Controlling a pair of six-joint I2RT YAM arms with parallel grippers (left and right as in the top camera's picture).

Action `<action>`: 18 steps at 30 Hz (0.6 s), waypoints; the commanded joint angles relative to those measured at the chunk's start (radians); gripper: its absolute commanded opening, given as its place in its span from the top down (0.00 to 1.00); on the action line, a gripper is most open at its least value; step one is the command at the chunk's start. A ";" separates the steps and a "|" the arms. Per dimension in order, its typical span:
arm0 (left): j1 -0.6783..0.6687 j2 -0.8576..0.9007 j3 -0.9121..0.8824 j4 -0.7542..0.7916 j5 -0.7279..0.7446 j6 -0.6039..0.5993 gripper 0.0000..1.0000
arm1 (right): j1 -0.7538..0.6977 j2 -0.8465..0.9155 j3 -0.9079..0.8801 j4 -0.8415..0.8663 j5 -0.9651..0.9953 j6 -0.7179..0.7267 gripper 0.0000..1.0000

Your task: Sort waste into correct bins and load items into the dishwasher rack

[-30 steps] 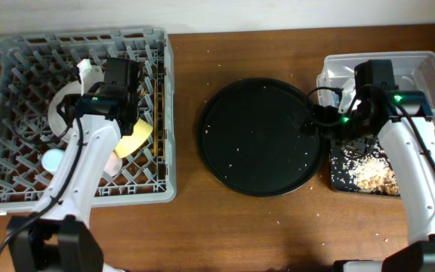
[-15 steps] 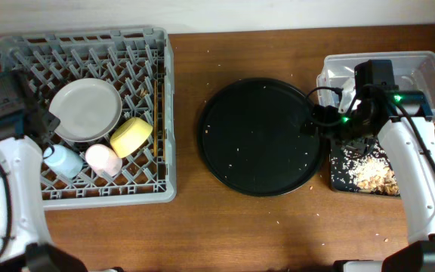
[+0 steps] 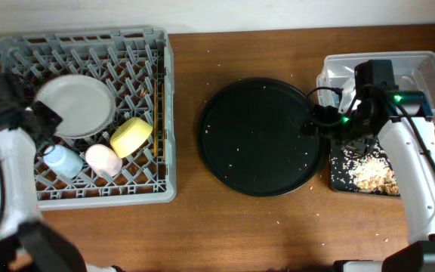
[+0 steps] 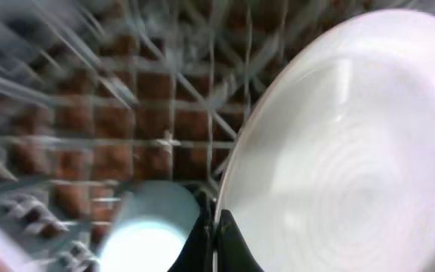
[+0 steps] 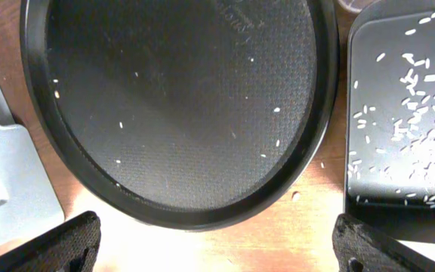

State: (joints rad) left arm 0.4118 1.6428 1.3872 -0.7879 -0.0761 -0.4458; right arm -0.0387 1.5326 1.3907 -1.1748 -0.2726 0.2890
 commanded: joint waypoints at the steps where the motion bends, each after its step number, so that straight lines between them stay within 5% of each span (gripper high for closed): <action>1: -0.031 -0.185 0.018 -0.016 -0.267 0.140 1.00 | -0.001 0.001 0.010 0.001 -0.005 0.005 0.02; 7: -0.246 -0.085 0.014 0.002 -0.872 0.229 1.00 | -0.001 0.001 0.010 0.001 -0.005 0.005 0.01; 9: -0.280 -0.011 0.014 0.040 -0.967 0.243 1.00 | -0.001 0.001 0.010 0.001 -0.005 0.005 0.02; 14: -0.291 0.076 0.014 0.145 -1.008 0.284 1.00 | -0.001 0.001 0.010 0.001 -0.005 0.005 0.02; 18: -0.302 0.077 0.014 0.151 -0.838 0.352 0.94 | -0.001 0.001 0.010 0.001 -0.005 0.005 0.02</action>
State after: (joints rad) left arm 0.1226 1.7115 1.3941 -0.6403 -1.0080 -0.1444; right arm -0.0387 1.5326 1.3907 -1.1744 -0.2726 0.2886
